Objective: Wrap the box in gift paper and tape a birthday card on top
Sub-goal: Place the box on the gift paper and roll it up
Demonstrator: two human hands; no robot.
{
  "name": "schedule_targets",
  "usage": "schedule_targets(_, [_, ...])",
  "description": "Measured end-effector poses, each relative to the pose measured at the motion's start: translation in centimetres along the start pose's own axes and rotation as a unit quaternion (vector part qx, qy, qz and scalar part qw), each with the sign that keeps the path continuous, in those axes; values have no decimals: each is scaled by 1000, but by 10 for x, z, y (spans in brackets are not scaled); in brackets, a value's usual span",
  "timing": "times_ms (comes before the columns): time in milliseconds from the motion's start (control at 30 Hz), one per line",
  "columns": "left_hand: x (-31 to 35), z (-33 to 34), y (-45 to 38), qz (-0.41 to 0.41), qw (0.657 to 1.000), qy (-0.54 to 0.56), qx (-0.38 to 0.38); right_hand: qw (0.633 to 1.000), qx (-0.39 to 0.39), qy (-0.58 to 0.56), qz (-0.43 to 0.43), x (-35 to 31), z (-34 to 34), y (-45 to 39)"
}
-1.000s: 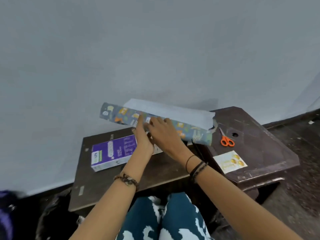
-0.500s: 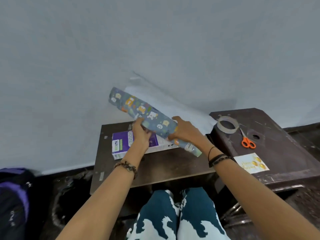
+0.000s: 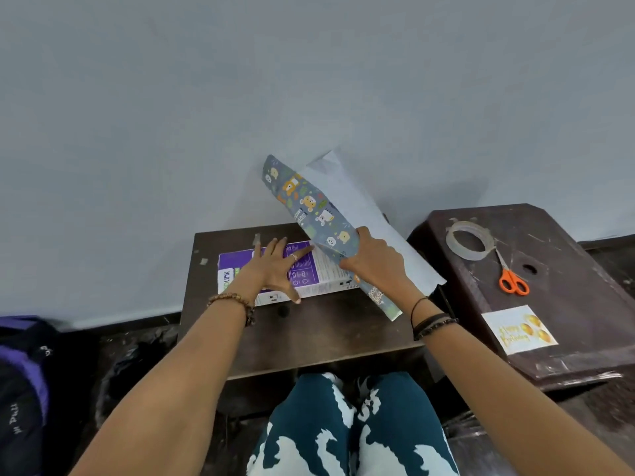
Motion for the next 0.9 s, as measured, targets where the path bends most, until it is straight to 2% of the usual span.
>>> schedule_targets(133, [7, 1, 2, -48, 996, 29, 68, 1000, 7, 29, 0, 4, 7, -3])
schedule_targets(300, [-2, -2, 20, -180, 974, 30, 134, 1000, -2, 5, 28, 2, 13, 3])
schedule_targets(433, [-18, -20, 50, -284, 932, 66, 216, 992, -11, -102, 78, -4, 11, 21])
schedule_targets(533, [-21, -37, 72, -319, 907, 49, 270, 977, -8, -178, 115, -15, 16, 30])
schedule_targets(667, [-17, -68, 100, -331, 869, 118, 349, 952, -39, -257, 158, -32, 32, 40])
schedule_targets(733, [-10, -81, 106, -287, 877, 135, 362, 924, -49, -339, 172, -40, 41, 42])
schedule_targets(833, [11, -86, 105, -224, 904, 116, 346, 820, -114, -532, 177, -49, 52, 44])
schedule_targets(900, [28, -82, 101, -201, 919, 96, 326, 782, -139, -585, 164, -49, 52, 47])
Point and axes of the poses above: each hand's wrist, its own y-axis away from the middle knuckle, its own z-axis out of the palm, x = y × z, the point moved 3 cm from there along -y, towards the middle knuckle, and after that the axes turned 4 degrees about -y, right-handed, at the moved point
